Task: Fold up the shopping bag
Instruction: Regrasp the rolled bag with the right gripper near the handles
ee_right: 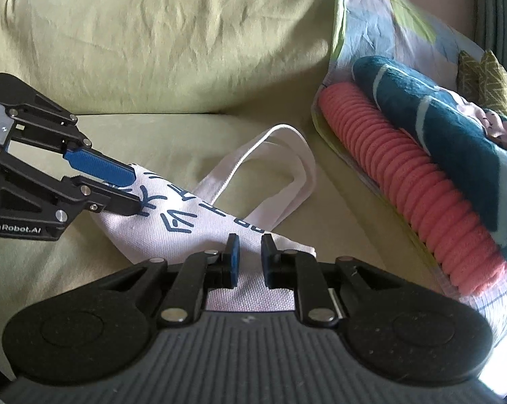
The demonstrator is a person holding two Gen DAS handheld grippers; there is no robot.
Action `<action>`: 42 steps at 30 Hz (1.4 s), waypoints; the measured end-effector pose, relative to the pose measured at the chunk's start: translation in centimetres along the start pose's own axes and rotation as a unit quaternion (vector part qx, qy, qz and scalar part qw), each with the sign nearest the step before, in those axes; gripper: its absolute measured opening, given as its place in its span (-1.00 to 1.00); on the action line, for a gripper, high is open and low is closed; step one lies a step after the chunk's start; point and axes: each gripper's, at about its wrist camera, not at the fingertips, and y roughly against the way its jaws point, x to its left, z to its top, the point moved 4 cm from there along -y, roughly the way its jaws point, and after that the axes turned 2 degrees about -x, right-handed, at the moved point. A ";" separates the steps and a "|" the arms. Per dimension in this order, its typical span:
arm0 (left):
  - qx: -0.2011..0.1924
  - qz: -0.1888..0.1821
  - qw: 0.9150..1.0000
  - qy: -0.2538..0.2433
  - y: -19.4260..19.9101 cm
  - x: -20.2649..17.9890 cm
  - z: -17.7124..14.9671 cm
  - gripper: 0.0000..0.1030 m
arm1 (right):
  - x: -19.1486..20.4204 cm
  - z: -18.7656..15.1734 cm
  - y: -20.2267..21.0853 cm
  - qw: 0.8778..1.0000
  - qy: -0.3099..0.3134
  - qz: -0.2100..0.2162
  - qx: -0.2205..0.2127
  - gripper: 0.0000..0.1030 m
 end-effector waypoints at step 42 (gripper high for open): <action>-0.001 0.013 0.932 -0.363 -2.5 -5.3 -2.4 0.14 | 0.0 0.9 1.4 0.989 0.141 0.017 -0.032 -0.17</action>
